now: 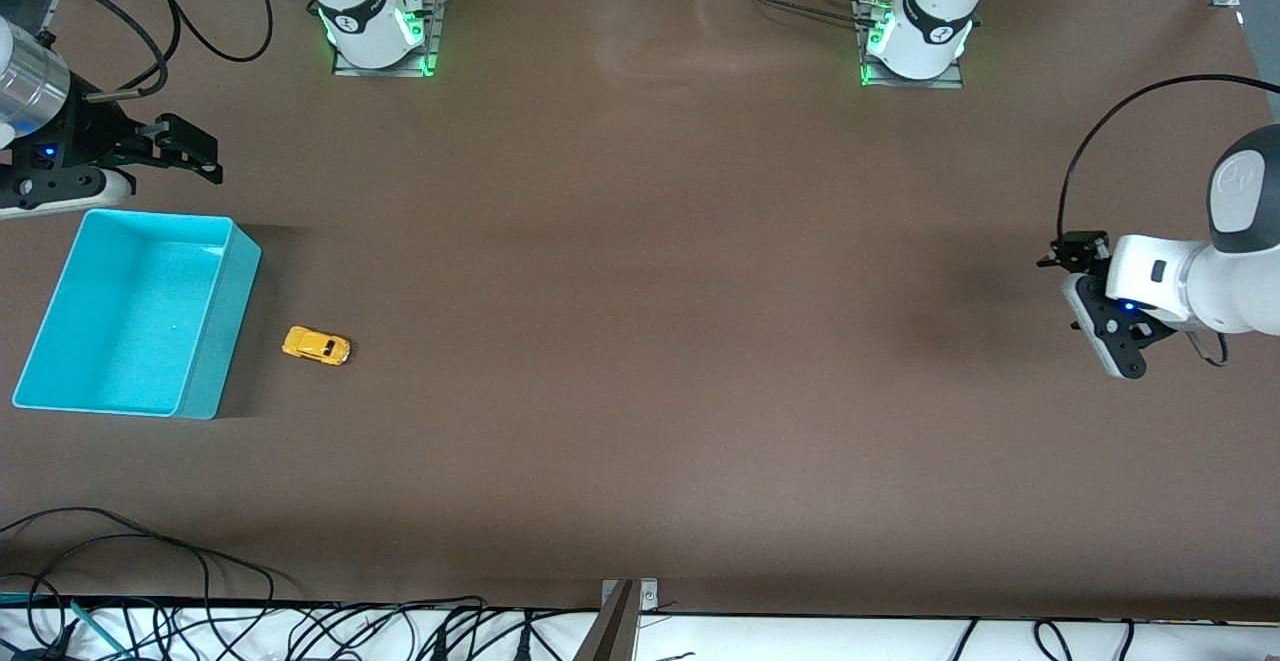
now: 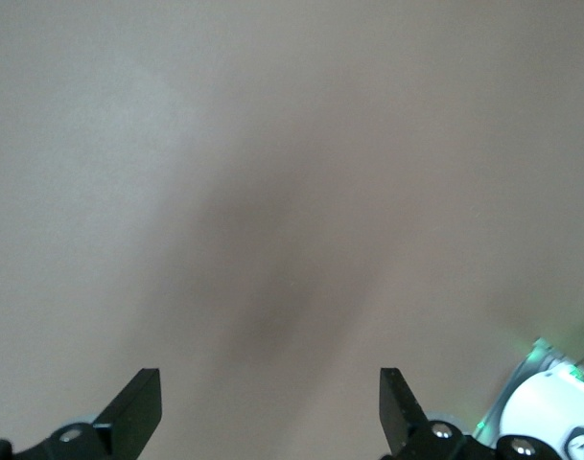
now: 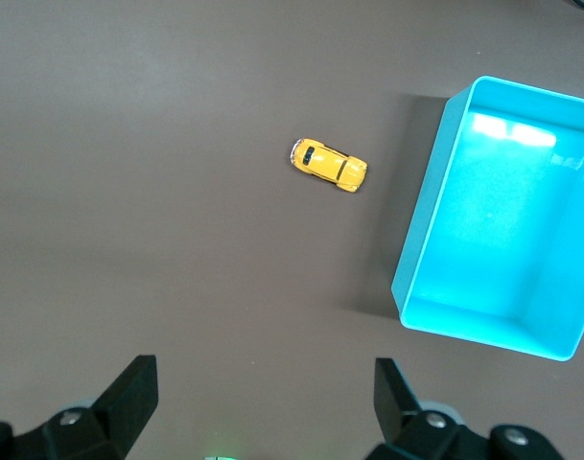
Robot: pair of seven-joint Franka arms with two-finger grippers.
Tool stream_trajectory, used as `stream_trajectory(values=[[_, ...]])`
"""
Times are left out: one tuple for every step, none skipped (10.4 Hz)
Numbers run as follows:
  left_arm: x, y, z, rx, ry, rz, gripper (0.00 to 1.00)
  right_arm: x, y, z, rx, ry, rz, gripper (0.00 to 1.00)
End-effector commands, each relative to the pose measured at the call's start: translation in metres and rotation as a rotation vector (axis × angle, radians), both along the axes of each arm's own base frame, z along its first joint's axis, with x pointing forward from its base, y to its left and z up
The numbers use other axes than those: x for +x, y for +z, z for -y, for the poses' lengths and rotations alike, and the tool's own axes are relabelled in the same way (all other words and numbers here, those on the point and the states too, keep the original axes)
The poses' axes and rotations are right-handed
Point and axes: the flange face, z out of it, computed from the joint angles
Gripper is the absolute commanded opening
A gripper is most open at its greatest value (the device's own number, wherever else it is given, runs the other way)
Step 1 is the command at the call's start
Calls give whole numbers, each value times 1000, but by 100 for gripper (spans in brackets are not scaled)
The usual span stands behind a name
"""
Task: Wind up and store yellow beetle car
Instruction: 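Reach the right gripper toward the car while the left gripper withdraws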
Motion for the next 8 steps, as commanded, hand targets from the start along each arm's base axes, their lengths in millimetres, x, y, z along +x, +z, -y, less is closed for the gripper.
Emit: stream_trajectory(values=[[-9,43,37,39,141,-9,100,8,-7,-1,15,12,7,100],[-17,66,58,73,209,13,100,14,-15,-1,18,14,16,100],[-29,91,76,120,256,49,100,20,-24,-2,19,16,16,100],[-38,105,97,148,243,75,100,24,-38,-1,18,21,25,100],[-43,121,93,194,275,122,100,25,-59,0,20,46,42,100],[-44,133,93,209,295,184,100,24,-76,0,22,86,56,100],[-51,144,91,199,317,213,100,24,-90,1,22,102,65,100],[-60,151,85,179,376,221,100,25,-101,2,21,116,66,100]])
